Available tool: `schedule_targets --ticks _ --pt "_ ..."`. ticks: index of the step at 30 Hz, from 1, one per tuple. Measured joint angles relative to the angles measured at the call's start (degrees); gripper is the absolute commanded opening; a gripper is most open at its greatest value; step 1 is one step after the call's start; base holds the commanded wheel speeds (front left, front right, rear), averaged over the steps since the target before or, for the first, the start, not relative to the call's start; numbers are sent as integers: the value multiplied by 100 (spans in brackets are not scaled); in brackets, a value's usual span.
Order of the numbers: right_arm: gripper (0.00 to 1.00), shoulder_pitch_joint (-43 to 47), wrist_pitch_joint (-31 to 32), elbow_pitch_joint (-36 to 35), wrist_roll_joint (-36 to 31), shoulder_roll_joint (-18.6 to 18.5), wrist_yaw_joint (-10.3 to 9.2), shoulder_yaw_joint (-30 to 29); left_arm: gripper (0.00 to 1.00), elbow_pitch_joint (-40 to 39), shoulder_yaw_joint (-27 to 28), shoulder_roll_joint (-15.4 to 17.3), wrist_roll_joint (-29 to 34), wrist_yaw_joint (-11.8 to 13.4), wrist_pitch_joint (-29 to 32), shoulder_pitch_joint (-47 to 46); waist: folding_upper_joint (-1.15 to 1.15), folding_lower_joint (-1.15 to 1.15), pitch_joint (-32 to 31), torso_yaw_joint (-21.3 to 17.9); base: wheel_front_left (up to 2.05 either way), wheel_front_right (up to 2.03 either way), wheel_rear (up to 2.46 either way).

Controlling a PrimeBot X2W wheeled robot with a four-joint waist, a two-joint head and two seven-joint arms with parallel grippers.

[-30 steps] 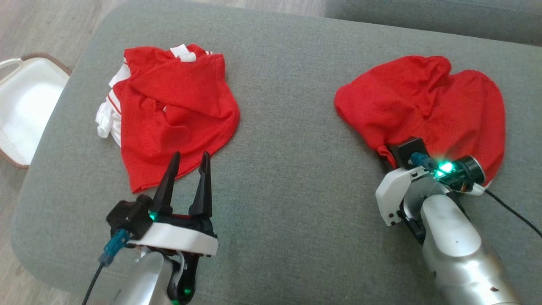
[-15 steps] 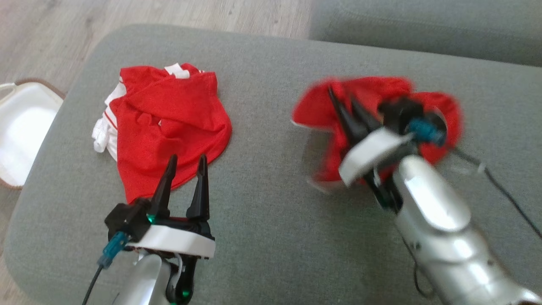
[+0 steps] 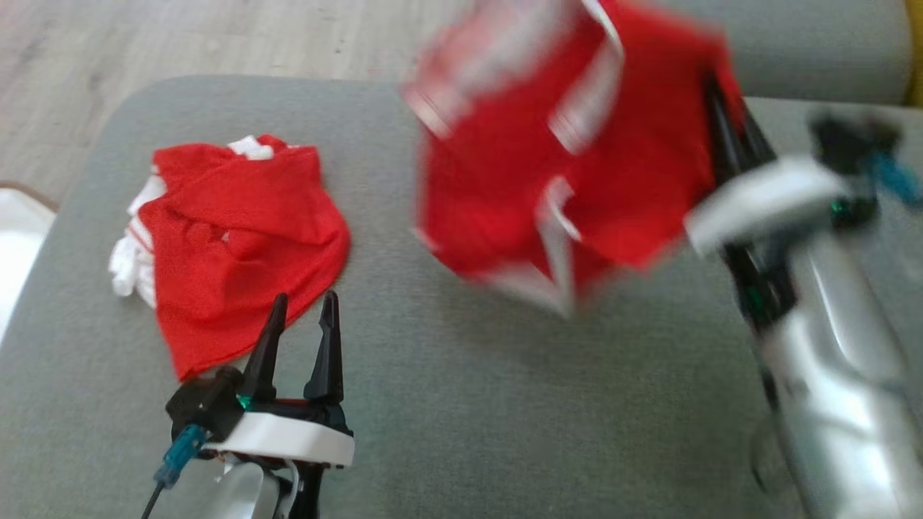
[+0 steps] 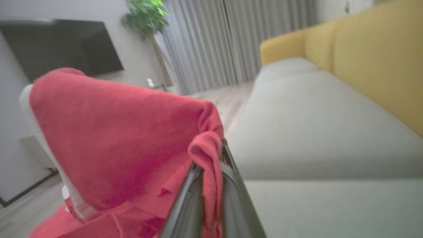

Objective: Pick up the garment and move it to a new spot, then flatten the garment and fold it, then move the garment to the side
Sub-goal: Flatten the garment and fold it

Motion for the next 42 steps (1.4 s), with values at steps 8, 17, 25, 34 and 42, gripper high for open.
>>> schedule_targets --ticks 8,17,25,34,42 --pt "100 1075 370 1206 -1127 -194 0 -1881 100 -8 -126 19 8 0 0 -81 0 1 191 -434 0 0 0" --pt "100 874 -469 339 -1257 149 0 -1557 100 -35 -124 64 8 0 0 -169 0 1 196 -794 0 0 0" --pt "100 2011 -990 -1000 -615 169 0 -525 100 -215 -77 54 9 0 0 -159 0 1 49 -956 0 0 0" --pt "100 3132 -1088 -1211 -385 200 0 -25 100 -304 49 15 110 -1 0 -43 0 0 -2 -957 0 0 0" --pt "100 2986 -1136 -1105 -560 205 0 -63 100 -316 130 -36 168 -44 0 -41 0 0 38 -840 0 0 0"
